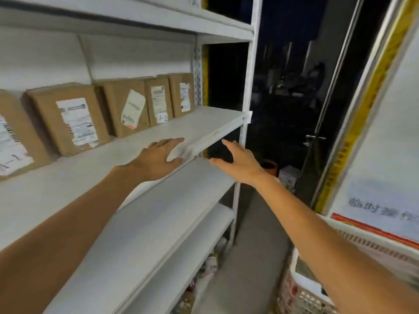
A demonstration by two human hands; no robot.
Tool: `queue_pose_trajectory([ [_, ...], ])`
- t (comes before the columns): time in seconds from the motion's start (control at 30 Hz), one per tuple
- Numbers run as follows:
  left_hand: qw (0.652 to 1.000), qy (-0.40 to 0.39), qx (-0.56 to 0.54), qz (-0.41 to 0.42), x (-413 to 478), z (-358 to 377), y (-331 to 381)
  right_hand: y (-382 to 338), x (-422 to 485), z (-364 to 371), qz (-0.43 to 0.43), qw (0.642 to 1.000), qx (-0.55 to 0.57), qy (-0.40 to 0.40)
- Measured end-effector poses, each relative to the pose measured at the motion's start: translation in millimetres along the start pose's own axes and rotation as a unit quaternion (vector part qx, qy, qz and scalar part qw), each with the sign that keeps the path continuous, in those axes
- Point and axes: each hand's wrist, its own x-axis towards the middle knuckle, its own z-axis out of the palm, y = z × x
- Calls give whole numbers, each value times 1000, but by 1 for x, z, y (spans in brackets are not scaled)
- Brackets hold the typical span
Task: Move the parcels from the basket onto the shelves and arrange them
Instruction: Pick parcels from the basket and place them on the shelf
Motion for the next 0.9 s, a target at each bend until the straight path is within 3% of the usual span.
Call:
queue_pose_trajectory([
  [0.3, 971, -133, -57, 189, 123, 141, 139, 175, -44, -57, 189, 977, -80, 62],
  [0.53, 916, -264, -81, 289, 174, 265, 236, 275, -104, -73, 319, 942, -33, 96],
  [0.73, 854, -360, -113, 358, 176, 368, 310, 359, -173, -75, 399, 912, 11, 99],
  [0.9, 841, -406, -88, 347, 174, 448, 351, 442, -209, -63, 421, 902, 57, 77],
])
